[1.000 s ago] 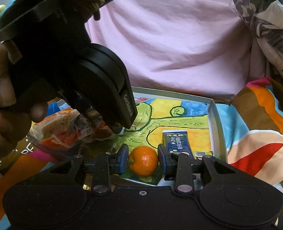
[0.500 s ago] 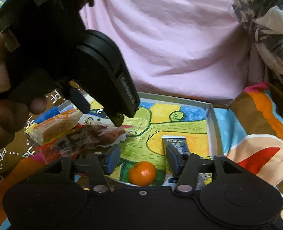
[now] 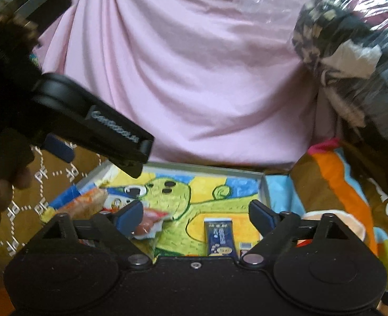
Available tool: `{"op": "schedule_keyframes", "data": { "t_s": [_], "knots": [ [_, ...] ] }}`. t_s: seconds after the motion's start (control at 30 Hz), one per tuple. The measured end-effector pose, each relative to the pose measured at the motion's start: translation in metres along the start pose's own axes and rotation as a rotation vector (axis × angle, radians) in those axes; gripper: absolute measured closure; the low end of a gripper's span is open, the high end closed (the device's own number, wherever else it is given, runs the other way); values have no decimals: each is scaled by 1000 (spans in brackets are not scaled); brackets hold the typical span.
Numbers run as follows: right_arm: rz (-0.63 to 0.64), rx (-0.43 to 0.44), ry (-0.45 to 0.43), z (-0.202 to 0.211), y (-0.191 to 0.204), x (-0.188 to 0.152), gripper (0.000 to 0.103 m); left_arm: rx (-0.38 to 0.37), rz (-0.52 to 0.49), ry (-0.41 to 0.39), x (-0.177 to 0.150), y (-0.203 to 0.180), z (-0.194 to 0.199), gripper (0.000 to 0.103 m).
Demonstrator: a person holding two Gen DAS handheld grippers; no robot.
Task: Organize snacks
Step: 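Open both tools to release the snacks in the tray and lift away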
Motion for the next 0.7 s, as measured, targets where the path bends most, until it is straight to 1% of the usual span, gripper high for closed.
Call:
{"op": "schedule_keyframes", "data": {
  "t_s": [0.13,0.23,0.3,0.5,0.6,0.7],
  "knots": [
    [-20,0,-13,24,4,16,4,7,30,-56,3,11,27,1],
    [-15,-1,-21,42,10,25,1,18,25,-92,1,17,48,0],
    [-15,-3,-24,54,12,29,1,19,25,-105,-2,20,60,0],
    [-35,-15,-29,88,18,35,1,27,43,-120,-20,34,91,0],
    [-58,-21,-31,107,18,34,1,47,36,-122,-31,42,103,0],
    [-91,-38,-28,124,19,28,1,51,40,-115,-44,51,116,0]
  ]
}}
Point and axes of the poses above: each gripper's, at about its wrist camera, not at the fingertips, and z roughly against the way its jaws point, y to its left, x to its top, the point moved 5 cm from there along -z, roughly the way its jaws point, and after that the axes turned 5 degrees about -z, right-handed, at the moved point
